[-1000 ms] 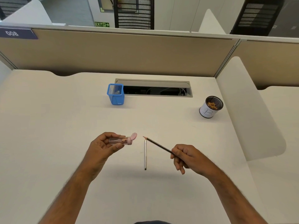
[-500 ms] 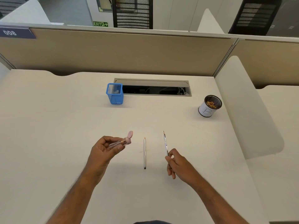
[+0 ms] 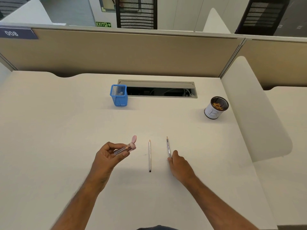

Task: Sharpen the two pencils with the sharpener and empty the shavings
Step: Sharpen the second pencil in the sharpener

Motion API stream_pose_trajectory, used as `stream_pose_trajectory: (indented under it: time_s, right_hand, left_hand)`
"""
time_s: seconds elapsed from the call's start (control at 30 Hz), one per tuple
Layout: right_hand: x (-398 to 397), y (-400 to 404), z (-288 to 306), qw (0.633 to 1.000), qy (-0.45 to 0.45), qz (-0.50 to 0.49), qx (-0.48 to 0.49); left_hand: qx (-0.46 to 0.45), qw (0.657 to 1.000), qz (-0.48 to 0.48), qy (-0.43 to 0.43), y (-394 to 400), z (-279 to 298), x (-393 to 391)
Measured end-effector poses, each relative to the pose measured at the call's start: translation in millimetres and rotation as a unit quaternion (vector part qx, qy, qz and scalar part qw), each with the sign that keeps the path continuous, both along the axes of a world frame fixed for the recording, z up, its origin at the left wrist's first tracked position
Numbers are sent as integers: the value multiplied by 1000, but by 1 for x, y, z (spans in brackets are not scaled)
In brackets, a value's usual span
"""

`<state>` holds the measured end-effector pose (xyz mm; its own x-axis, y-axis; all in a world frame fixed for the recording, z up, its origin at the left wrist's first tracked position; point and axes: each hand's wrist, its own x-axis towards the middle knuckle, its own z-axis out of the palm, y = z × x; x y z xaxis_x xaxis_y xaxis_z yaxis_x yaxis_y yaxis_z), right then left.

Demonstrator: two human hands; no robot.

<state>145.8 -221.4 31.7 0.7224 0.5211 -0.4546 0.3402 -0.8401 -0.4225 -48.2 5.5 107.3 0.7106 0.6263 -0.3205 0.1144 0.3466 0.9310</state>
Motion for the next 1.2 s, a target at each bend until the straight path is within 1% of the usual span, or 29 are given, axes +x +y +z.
stream_pose_trajectory:
  time_s: [0.17,0.3,0.4,0.53,0.67,0.8,0.93,1.1,1.2]
  right_hand:
    - [3,5,-2,999,-13,18,-42]
    - [6,5,0,999,4,22,-49]
    - [9,5,5,999,22,13,-47]
    - [11,4,8,997,56,-27,-36]
    - [8,0,8,998,49,-29,-13]
    - [3,6,9,1000,-5,3,-4]
    - [-10,27,10,996,-27,81,-16]
    - [-28,51,5,984,-40,161,-62]
    - [-34,57,0,979,-55,177,-88]
  left_hand:
    - [3,1000,-3,4,1,-2,-2]
    - [2,1000,-2,0,3,-2,-3]
    - [5,1000,-1,1,4,-1,-4]
    - [7,1000,0,6,4,-3,-6]
    - [7,1000,-1,9,6,-5,-8]
    - [6,1000,1,11,8,-9,-9]
    - [10,1000,-8,16,10,-14,-9]
    - [16,1000,-19,12,10,-15,-8]
    - [19,1000,-17,14,10,-16,-10]
